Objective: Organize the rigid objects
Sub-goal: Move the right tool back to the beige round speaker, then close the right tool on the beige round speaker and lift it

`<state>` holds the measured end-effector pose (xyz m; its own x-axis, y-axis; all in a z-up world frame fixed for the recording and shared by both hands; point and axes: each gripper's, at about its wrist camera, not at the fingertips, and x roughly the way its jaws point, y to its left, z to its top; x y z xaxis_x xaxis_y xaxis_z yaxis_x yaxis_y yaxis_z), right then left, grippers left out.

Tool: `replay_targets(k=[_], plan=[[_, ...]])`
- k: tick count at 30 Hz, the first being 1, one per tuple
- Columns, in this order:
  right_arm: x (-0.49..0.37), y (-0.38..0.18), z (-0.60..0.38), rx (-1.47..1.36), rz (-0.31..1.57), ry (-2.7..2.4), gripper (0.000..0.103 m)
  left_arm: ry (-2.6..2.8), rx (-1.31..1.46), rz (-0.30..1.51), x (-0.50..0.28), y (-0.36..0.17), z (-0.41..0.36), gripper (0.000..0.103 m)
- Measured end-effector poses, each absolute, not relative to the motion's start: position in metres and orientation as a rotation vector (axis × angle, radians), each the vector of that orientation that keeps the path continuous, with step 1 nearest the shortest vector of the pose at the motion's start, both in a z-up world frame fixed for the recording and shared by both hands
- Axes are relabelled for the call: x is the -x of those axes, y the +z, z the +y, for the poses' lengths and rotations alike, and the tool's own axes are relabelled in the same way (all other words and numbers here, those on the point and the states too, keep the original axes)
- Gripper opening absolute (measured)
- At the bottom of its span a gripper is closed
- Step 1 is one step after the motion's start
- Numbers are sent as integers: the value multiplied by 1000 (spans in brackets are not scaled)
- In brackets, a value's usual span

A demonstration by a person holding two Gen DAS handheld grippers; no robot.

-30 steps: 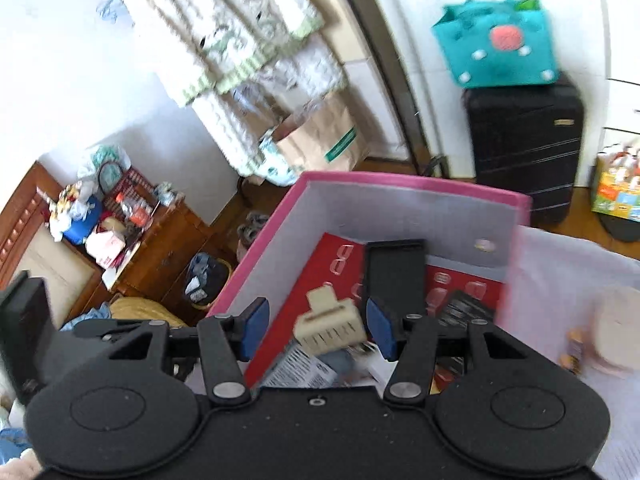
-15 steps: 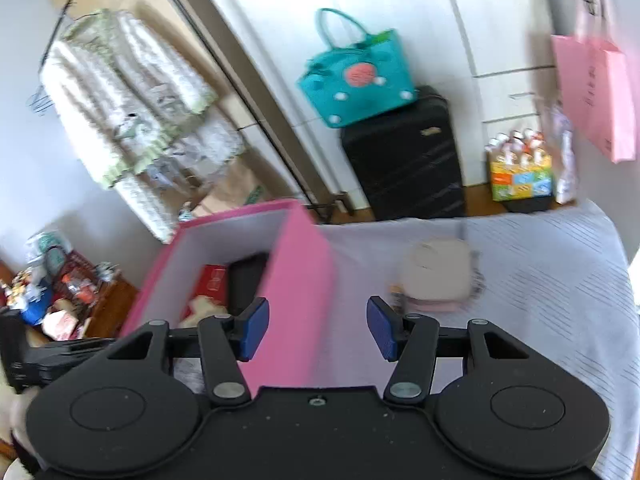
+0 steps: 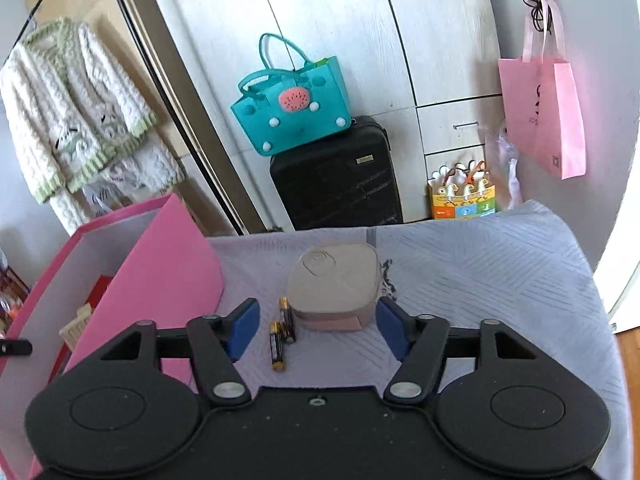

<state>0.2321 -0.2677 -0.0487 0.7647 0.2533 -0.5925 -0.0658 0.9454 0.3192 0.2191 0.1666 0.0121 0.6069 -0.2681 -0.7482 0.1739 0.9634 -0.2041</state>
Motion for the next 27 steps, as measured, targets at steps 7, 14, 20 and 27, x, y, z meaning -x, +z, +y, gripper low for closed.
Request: replay_targets(k=[7, 14, 20, 27], plan=[[-250, -65, -264, -254, 655, 139, 75, -246, 125, 883, -219, 12, 167, 10], [-267, -83, -253, -197, 682, 148, 77, -241, 125, 885, -218, 12, 167, 10], [-285, -94, -248, -169, 702, 135, 81, -235, 116, 878, -216, 11, 166, 10], [-285, -91, -242, -100, 712, 108, 81, -241, 130, 872, -215, 11, 168, 10]])
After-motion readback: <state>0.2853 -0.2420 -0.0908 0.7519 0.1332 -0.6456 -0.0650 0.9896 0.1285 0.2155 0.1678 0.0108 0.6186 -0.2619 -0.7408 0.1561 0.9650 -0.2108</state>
